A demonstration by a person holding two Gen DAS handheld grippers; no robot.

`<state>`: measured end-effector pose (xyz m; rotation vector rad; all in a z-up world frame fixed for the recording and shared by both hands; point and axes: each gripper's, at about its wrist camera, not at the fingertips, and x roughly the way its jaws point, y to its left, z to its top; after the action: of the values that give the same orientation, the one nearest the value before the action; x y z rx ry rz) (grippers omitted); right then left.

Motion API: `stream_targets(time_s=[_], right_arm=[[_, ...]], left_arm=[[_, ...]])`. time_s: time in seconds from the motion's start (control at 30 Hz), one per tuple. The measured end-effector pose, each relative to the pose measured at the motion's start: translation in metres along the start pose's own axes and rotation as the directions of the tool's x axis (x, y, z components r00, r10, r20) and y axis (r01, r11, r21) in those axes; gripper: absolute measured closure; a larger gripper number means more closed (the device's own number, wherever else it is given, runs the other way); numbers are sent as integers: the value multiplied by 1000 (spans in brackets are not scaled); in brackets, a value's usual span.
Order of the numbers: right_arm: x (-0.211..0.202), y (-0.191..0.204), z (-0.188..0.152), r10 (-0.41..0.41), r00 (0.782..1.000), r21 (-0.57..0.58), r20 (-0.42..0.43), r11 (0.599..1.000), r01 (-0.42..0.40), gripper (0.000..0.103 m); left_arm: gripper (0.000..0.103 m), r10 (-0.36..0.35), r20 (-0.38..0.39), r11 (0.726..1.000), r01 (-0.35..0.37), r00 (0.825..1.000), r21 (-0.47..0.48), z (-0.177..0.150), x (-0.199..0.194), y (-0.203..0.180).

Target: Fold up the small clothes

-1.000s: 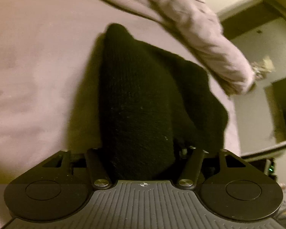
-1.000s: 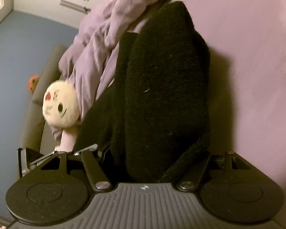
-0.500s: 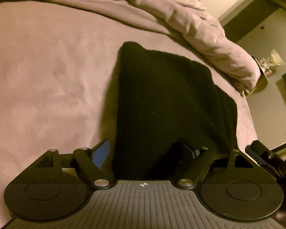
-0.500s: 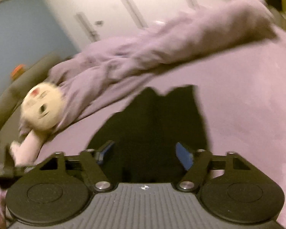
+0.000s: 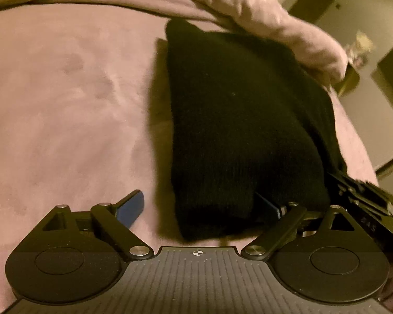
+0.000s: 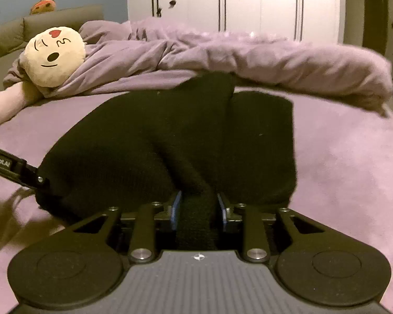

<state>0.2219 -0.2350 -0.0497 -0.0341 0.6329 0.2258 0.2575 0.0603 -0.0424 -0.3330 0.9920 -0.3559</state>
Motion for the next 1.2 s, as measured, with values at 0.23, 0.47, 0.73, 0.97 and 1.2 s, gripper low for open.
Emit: stream_targets(time_s=[0.23,0.47,0.73,0.97,1.2], right_arm=[[-77,26,-37,-90,996,102,-19,991,91,65],[-126,59,-83,-100,980,177,-172,975,131,27],[-146,87,-70,-161,969,132,-189,973,188,4],[-138,89,-55,-204,949,131,-239,962,240,4],[-135,89,-49,-196,953,139,-229,963,232,4]], left_arm=[[6,122,60,980,-130,991,150,-90,-54,-42],[3,200,-11,972,-197,980,130,-145,-90,-63],[1,260,48,955,-265,964,133,-138,-115,-81],[1,312,24,938,-312,950,153,-133,-111,-83],[1,345,21,927,-344,938,149,-125,-107,-85]])
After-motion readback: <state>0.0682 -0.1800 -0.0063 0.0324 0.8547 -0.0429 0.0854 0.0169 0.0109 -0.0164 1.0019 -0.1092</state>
